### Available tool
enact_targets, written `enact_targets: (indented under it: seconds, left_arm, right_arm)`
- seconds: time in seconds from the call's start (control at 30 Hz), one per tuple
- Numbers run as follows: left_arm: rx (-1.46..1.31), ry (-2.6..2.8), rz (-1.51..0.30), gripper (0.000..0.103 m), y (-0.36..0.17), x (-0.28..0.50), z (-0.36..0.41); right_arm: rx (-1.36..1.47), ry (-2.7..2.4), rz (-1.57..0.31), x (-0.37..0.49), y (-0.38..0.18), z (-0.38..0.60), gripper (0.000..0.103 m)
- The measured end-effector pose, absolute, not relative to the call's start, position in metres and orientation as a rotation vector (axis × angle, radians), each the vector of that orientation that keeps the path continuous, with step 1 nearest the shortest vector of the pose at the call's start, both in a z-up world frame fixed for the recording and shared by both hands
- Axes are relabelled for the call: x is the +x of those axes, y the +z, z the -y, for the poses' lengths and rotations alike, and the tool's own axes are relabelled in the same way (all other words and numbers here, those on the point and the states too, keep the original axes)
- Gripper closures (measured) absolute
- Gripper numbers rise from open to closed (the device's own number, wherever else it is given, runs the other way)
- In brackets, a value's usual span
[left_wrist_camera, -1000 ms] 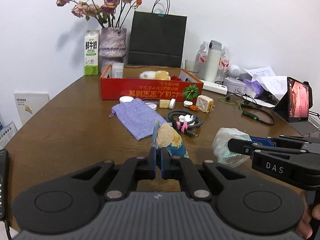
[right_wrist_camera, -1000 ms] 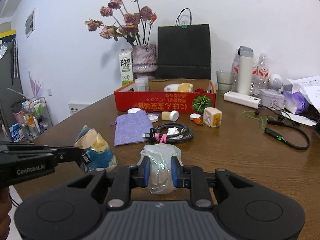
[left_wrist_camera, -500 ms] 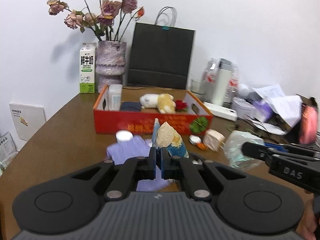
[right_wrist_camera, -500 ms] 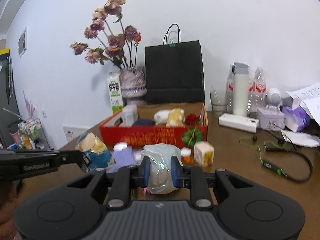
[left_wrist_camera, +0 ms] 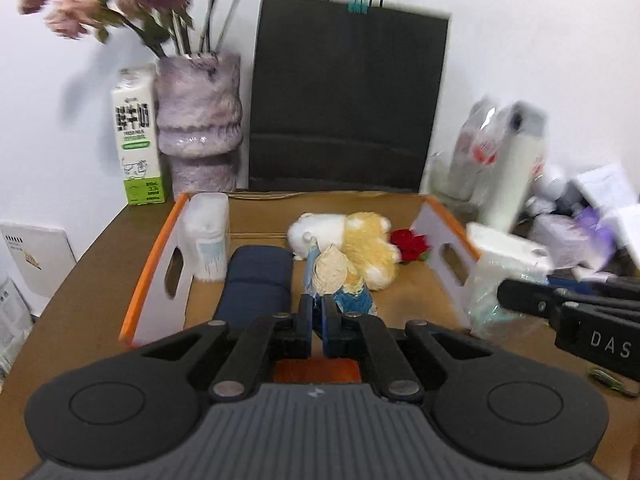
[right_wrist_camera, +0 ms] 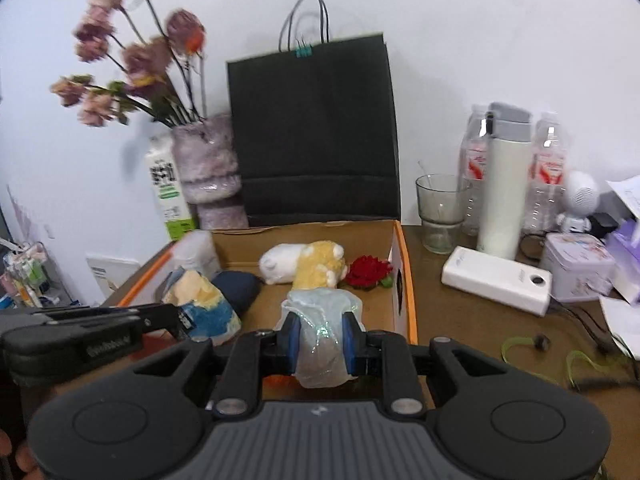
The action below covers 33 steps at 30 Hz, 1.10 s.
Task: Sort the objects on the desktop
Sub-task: 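Carry both items into the box and open both tools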
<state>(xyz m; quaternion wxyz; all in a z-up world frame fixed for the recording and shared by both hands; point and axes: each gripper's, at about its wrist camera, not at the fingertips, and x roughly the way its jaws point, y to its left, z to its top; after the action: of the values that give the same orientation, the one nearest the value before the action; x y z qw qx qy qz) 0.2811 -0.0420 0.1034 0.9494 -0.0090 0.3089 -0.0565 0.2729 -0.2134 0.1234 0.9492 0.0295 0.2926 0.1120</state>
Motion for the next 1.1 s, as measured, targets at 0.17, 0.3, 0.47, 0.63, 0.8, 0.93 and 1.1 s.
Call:
enact_targets:
  seconds: [0.17,0.3,0.47,0.63,0.8,0.93,1.1]
  left_arm:
    - [-0.087,-0.072,-0.769,0.098,0.082,0.352,0.038]
    - [-0.012,0.025,-0.825,0.098,0.056,0.382,0.044]
    - [0.061,0.017,-0.819,0.081,0.05,0.391,0.062]
    - [0.021,-0.043,-0.782,0.051,0.068,0.379,0.062]
    - [0.001,-0.084,-0.766,0.035,0.086,0.361,0.045]
    - [-0.037,-0.028,-0.802,0.031,0.096,0.35,0.027]
    - [-0.005,-0.008,-0.818,0.02,0.098,0.324,0.02]
  right_arm:
    - [-0.028,0.201,-0.718,0.351,0.105,0.202,0.083]
    - [-0.067,0.19,-0.825,0.394,0.08,0.194,0.083]
    - [-0.12,0.155,-0.87,0.411,0.064,0.183,0.069]
    - [-0.036,0.17,-0.853,0.406,0.083,0.193,0.053]
    - [-0.022,0.171,-0.811,0.39,0.108,0.198,0.027]
    - [0.085,0.195,-0.849,0.384,0.118,0.206,0.025]
    - [0.195,0.246,-0.879,0.364,0.116,0.211,0.024]
